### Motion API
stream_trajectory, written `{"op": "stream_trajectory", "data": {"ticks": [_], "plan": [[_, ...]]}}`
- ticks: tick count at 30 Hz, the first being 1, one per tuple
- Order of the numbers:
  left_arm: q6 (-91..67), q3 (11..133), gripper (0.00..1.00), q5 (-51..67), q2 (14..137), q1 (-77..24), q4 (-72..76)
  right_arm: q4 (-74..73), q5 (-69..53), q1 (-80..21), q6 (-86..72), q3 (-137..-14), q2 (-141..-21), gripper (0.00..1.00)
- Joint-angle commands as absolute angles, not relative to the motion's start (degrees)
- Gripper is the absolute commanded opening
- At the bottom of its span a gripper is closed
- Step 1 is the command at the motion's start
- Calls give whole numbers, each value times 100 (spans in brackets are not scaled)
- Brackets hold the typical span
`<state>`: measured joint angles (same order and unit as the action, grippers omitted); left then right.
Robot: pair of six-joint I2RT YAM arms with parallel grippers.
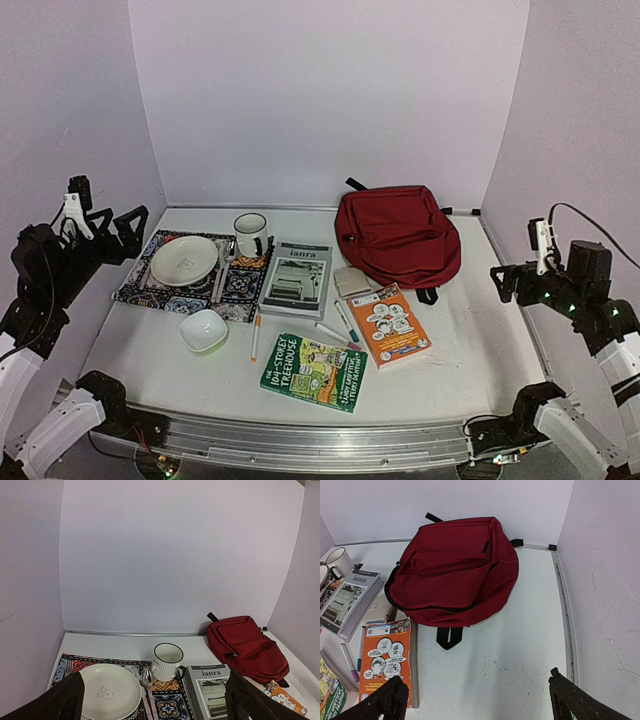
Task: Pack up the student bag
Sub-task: Pick up the student bag from the corner of the board.
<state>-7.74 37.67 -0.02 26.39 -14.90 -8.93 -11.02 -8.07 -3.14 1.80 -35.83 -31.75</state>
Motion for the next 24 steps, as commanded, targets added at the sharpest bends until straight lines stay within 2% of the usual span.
{"op": "stream_trajectory", "data": {"ticks": [1,10,15,24], "plan": [[-716,3821,99,247,2790,-1445,-668,-999,-1313,-290,230,-3750,-3577,98],[-647,3839,100,601,3084,-1294,-675,-1078,-1466,-467,56,-4358,-4934,96],[-638,3838,100,628,3137,-1258,-685,-1084,-213,-1807,79,-5017,-6162,97],[-623,3834,100,785,3305,-1240,-685,-857,384,-2915,311,-6745,-8876,98]]}}
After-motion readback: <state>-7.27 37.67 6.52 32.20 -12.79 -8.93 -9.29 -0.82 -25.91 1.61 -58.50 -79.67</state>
